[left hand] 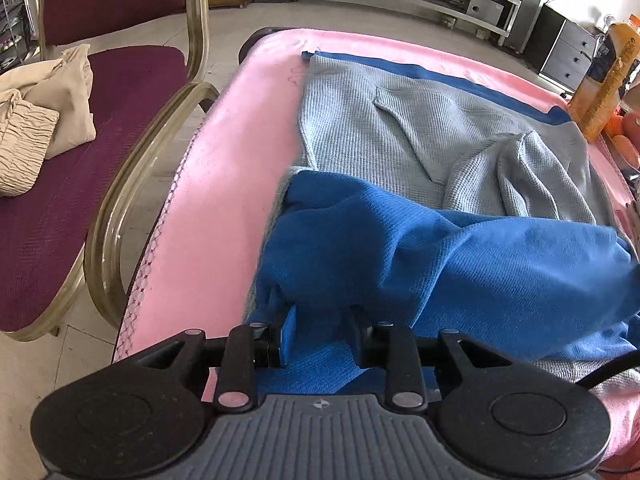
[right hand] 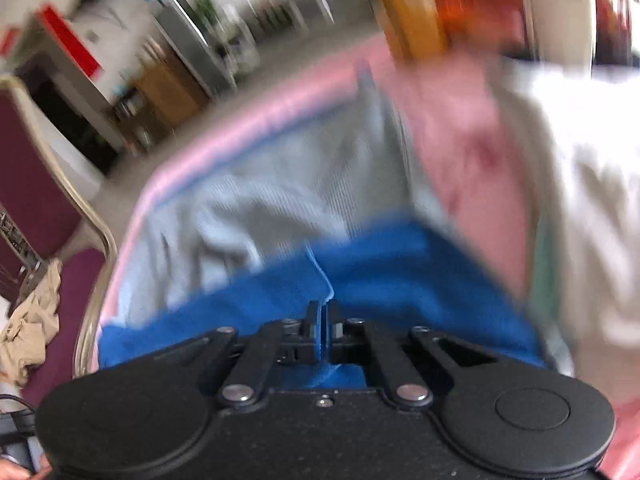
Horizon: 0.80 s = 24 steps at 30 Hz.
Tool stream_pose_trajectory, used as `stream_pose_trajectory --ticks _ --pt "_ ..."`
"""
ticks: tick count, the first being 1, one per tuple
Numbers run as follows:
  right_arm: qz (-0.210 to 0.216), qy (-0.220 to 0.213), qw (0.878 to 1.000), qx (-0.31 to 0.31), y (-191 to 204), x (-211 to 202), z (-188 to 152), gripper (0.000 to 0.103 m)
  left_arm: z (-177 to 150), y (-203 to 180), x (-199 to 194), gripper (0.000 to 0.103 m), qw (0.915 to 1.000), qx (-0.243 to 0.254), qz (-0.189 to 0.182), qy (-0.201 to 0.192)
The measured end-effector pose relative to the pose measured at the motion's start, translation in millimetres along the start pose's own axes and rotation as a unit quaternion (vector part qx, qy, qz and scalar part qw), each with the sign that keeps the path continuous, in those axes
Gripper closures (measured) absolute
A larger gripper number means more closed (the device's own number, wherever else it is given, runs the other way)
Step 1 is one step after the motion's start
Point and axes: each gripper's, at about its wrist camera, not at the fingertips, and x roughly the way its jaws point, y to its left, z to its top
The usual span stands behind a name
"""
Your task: Fold clothes
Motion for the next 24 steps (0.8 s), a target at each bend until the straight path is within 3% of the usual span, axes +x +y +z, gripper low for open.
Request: stream_pose_trajectory --ticks 3,7,9,10,12,13,15,17,19,24 --pt "-0.054 -0.033 0.997 -0.036 5.5 -15.0 -2.6 0.101 -0.7 -0.4 1.9 0.073 1.0 0.003 0.0 0.004" --pt "-0.091 0.064 0.994 -0.019 -10.0 22.2 -8.6 0.1 -2.3 -7.5 4.4 0.072 0.9994 0.029 0.017 0.006" --pt "-0.096 0.08 0.992 -0.005 -14.1 26.4 -7.1 0.094 -3.8 -7.9 1.2 0.072 0.9993 0.032 0.019 0.002" --pt "-0.093 0.07 0.993 -0.001 -14.8 20.8 -4.3 0.09 -4.2 -6.0 -2.4 0.073 0.9995 0.027 0.016 -0.003" --pt "-0.087 0.051 0.995 0.007 -16.1 9.2 1.3 0.068 -4.9 -0.9 -13.2 0.079 0.9996 0.014 0.0 -0.023" --pt "-0.085 0.036 0.996 0.011 -16.5 2.1 4.5 0.065 -4.8 2.9 -22.6 0.079 0.9989 0.005 -0.02 -0.043" --pt "-0.071 0.012 0.997 0.027 -18.3 -10.9 10.7 0.064 -4.5 10.6 -41.4 0.079 0.9946 -0.013 -0.058 -0.084" --pt "-0.031 -0.001 0.998 0.055 -23.8 -17.2 19.1 0.064 -0.2 12.9 -47.8 0.08 0.9912 -0.019 -0.071 -0.11" --pt "0.005 0.011 0.997 0.076 -25.4 -6.6 20.2 0.064 6.3 7.8 -40.9 0.085 0.9914 -0.014 -0.071 -0.109" --pt "0.053 0.055 0.991 0.11 -27.4 36.9 17.7 0.066 15.0 -11.3 -9.3 0.086 0.9934 -0.003 -0.082 -0.081"
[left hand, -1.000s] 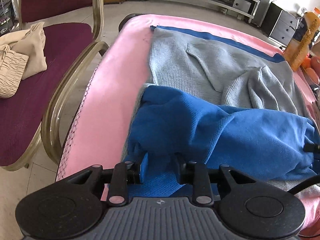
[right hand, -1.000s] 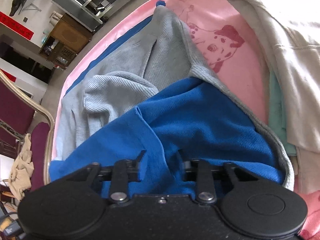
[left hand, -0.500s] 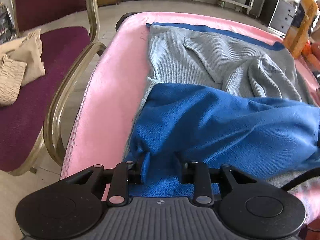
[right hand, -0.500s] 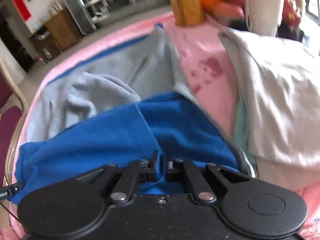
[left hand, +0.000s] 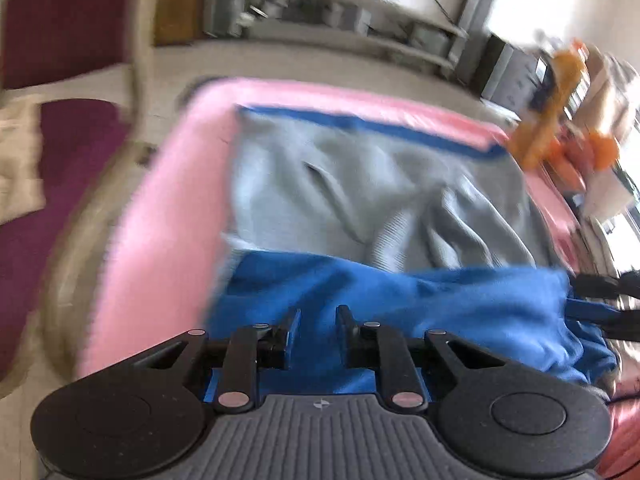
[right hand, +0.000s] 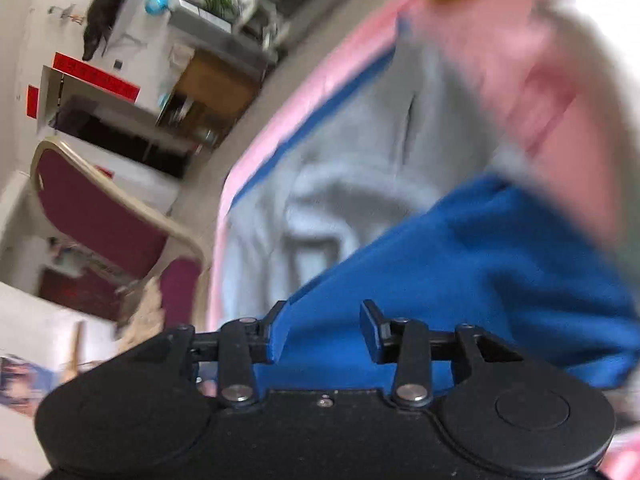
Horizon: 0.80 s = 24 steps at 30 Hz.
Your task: Fold clothes
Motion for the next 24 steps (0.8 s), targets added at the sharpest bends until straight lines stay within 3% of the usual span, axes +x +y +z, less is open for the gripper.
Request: stream_pose_trajectory --ticks 4,5,6,7,9,12,16,18,20,21,24 --pt "0.036 0.038 0.998 0.027 -5.2 34.4 2.7 0.075 2.5 -10.9 28.2 0.086 0.9997 0.006 -0.009 0.024" --pt "0.045 0.048 0.997 0.034 -6.5 43.1 3.3 0.085 3.1 -13.6 35.3 0.084 0.9995 0.008 -0.011 0.03" --pt "0.054 0.057 0.996 0.041 -7.8 51.7 4.0 0.094 3.7 -16.3 42.3 0.076 0.9992 0.009 -0.013 0.035" --pt "0.063 0.066 0.995 0.048 -9.1 60.3 4.6 0.103 4.4 -19.0 49.4 0.077 0.999 0.011 -0.016 0.041" --pt "0.077 0.081 0.992 0.062 -12.5 74.7 6.1 0.103 5.6 -24.5 63.5 0.081 0.9983 0.014 -0.02 0.053" --pt "0.057 0.051 0.993 0.09 -26.1 65.3 9.0 0.103 6.1 -11.6 63.8 0.09 0.9985 -0.022 -0.015 0.047" --pt "0.042 0.024 0.995 0.085 -33.6 56.2 8.2 0.103 6.1 -4.6 60.4 0.09 0.9982 -0.043 0.002 0.04" --pt "0.013 0.001 0.999 0.043 -25.6 49.5 5.4 0.103 4.2 -5.0 57.1 0.09 0.9981 -0.045 0.005 0.042" --pt "-0.043 -0.041 0.998 0.002 -12.5 37.6 0.9 0.102 2.7 -6.5 50.5 0.09 0.9981 -0.041 0.02 0.042" --pt "-0.074 -0.058 0.995 -0.011 -8.9 28.1 0.0 0.091 2.0 -5.9 42.6 0.09 0.9982 -0.039 0.028 0.036" --pt "-0.145 -0.106 0.983 -0.026 -7.2 -9.4 -0.7 0.091 -0.3 -0.9 11.3 0.086 0.998 -0.036 0.051 0.008"
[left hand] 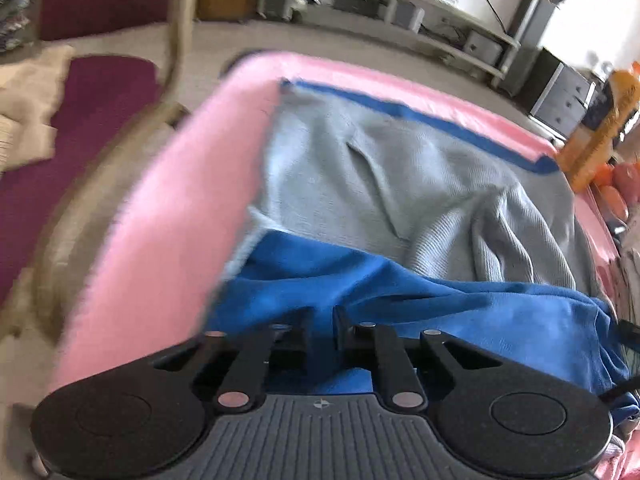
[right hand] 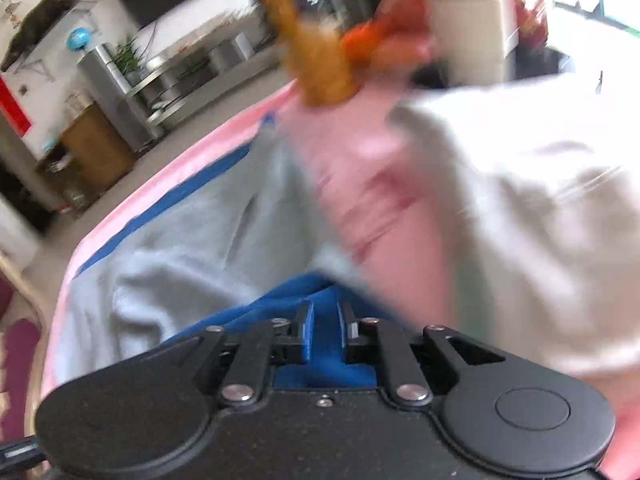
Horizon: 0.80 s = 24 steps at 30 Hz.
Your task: Fold clothes
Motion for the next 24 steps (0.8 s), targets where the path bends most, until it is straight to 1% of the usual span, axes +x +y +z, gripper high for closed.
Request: stream_pose_trajectory --ticks 1,2,3,4,6,7,10,12,15,16,18,20,21,22,23,24 --pt "0.021 -0.001 1.0 0.008 -6.5 -10.3 2.6 0.091 -0.8 2.7 -10.2 0.08 0.9999 0.001 0.007 -0.01" --pt "0.05 0.002 0.999 0.018 -12.9 -19.1 3.6 0.091 -1.6 5.5 -20.4 0.076 0.9997 0.001 0.014 -0.019" --pt "0.079 0.005 0.996 0.029 -19.3 -28.0 4.7 0.091 -4.1 9.5 -28.2 0.073 0.9996 -0.002 0.018 -0.023" --pt "0.104 0.009 0.994 0.038 -25.0 -35.9 4.9 0.09 -7.7 14.2 -34.5 0.073 0.9995 -0.007 0.02 -0.024" --pt "0.127 0.022 0.991 0.045 -31.5 -44.3 -0.3 0.09 -15.3 22.5 -44.0 0.074 0.9994 -0.021 0.018 -0.02" --pt "0.135 0.036 0.989 0.052 -31.3 -41.2 -3.1 0.09 -18.3 22.1 -43.3 0.074 0.9996 -0.021 0.016 -0.014" --pt "0.159 0.079 0.982 0.069 -28.6 -32.6 -9.8 0.09 -24.4 14.8 -37.6 0.075 0.9997 0.001 0.024 0.0" --pt "0.186 0.104 0.975 0.066 -17.8 -24.2 -18.5 0.09 -28.4 9.9 -33.9 0.076 0.9994 0.016 0.029 0.009" --pt "0.239 0.144 0.959 0.053 4.0 -8.1 -28.0 0.09 -34.5 2.6 -28.2 0.076 0.9984 0.038 0.037 0.022" --pt "0.247 0.156 0.955 0.052 9.5 -2.1 -31.2 0.09 -36.6 0.2 -26.3 0.075 0.9978 0.045 0.039 0.027" --pt "0.259 0.179 0.948 0.05 19.6 9.6 -37.7 0.09 -40.6 -4.7 -22.5 0.075 0.9966 0.06 0.044 0.036" --pt "0.251 0.197 0.946 0.049 22.2 19.1 -44.5 0.09 -44.7 -9.6 -18.7 0.074 0.995 0.075 0.049 0.045" --pt "0.243 0.205 0.947 0.046 23.1 23.2 -47.3 0.09 -46.7 -12.0 -16.8 0.074 0.994 0.082 0.052 0.049" --pt "0.223 0.209 0.951 0.038 23.0 25.3 -48.2 0.091 -48.8 -14.4 -14.9 0.074 0.993 0.09 0.055 0.054" --pt "0.205 0.21 0.955 0.034 21.2 26.4 -48.5 0.102 -50.8 -16.9 -13.0 0.074 0.9919 0.097 0.057 0.058" --pt "0.194 0.206 0.958 0.046 14.0 24.7 -47.1 0.103 -52.8 -19.3 -11.2 0.073 0.9908 0.104 0.06 0.063"
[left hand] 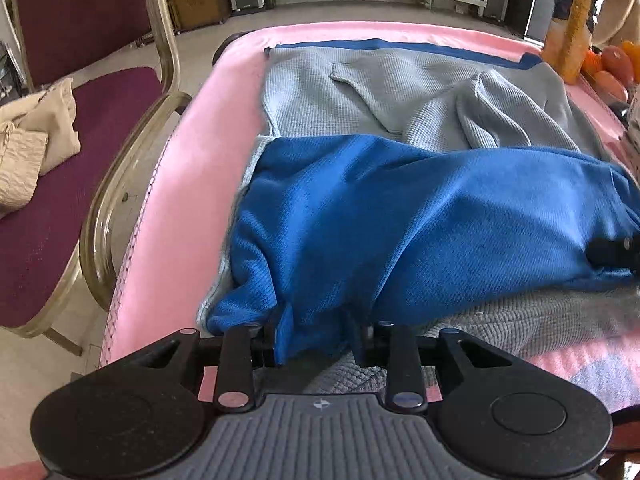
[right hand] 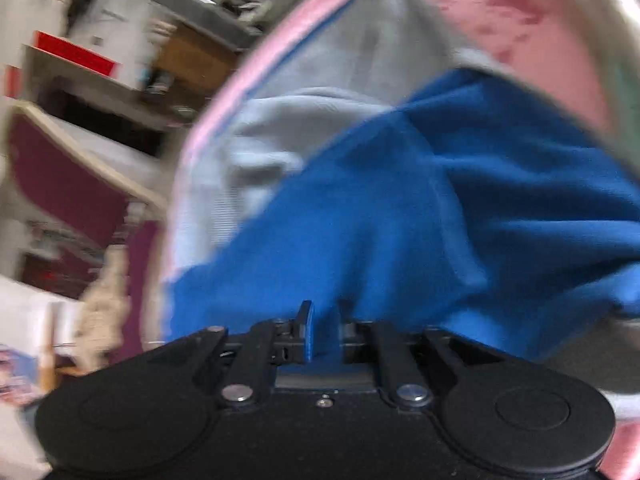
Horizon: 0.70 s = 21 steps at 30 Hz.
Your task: Fold clothes
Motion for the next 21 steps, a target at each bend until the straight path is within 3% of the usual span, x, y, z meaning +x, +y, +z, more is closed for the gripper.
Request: stream_pose_trajectory --ticks 7,10,13,15,18,21 --pt "-0.087 -0.085 0.99 0.073 -36.3 -54.3 4.1 0.101 1.9 3.7 -3.5 0.072 0.9998 -0.019 -0.004 -0.009" --pt "-0.071 -0.114 0.989 0.059 -32.9 -80.7 -3.1 0.095 -1.0 19.3 -22.1 0.078 0.9966 -0.068 -0.02 -0.042" --pt "-0.051 -0.135 0.989 0.043 -29.5 -103.3 -10.4 0.093 -4.6 21.1 -34.1 0.078 0.9939 -0.078 -0.045 -0.064" --pt "-0.031 -0.135 0.99 0.032 -30.7 -110.3 -13.1 0.092 -7.3 16.7 -40.1 0.079 0.9925 -0.072 -0.065 -0.074" --pt "-0.018 -0.098 0.995 -0.009 -20.6 -97.5 -15.7 0.092 -11.8 -6.6 -43.9 0.078 0.9925 -0.021 -0.089 -0.081" --pt "-0.03 -0.062 0.996 -0.051 -4.7 -82.3 -22.4 0.092 -18.1 -32.9 -43.4 0.077 0.9924 0.039 -0.076 -0.088"
